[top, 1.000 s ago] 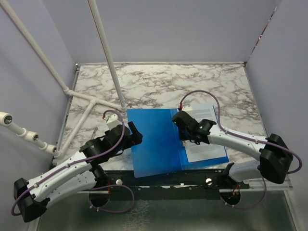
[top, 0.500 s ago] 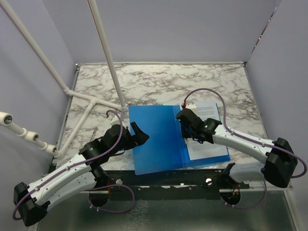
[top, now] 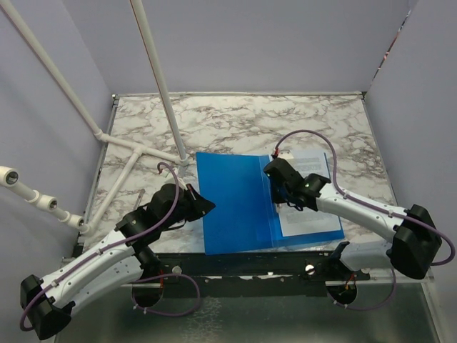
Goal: Put the files into the folder
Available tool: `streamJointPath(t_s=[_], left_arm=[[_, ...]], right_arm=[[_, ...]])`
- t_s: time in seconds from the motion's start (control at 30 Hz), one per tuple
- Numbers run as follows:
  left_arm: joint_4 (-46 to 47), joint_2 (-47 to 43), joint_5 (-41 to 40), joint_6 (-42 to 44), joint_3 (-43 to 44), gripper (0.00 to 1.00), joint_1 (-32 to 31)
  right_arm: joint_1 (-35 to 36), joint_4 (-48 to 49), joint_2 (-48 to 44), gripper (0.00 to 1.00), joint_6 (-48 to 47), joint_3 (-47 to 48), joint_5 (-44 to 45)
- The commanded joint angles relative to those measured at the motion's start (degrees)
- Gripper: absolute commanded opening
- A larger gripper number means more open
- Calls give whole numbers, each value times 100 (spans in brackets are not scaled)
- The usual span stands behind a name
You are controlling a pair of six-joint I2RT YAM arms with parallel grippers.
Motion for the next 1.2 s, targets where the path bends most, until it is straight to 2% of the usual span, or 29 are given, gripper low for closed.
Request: streamJointPath(t_s=[0.0, 0.43, 0.53, 0.67, 0.93, 1.17], left_arm=[[-101, -13, 131, 79, 70, 0, 60], [-1162, 9, -389, 507, 670, 0, 97], [-1324, -3, -416, 565, 744, 0, 95], [-1643, 33, -510, 695, 961, 0, 100], [-2258, 76, -651, 910, 1497, 0, 98], [-2962, 316, -946, 1211, 2116, 0, 96]], right_arm=[[-7, 189, 151, 0, -23, -51, -252], [2, 569, 897, 2, -222, 315, -1167], [40, 624, 1042, 14, -210, 496, -1321], [81, 526, 1138, 35, -182, 759, -1216], [74, 6, 728, 53, -301, 937, -289], [-11, -308, 298, 75, -337, 647, 273]])
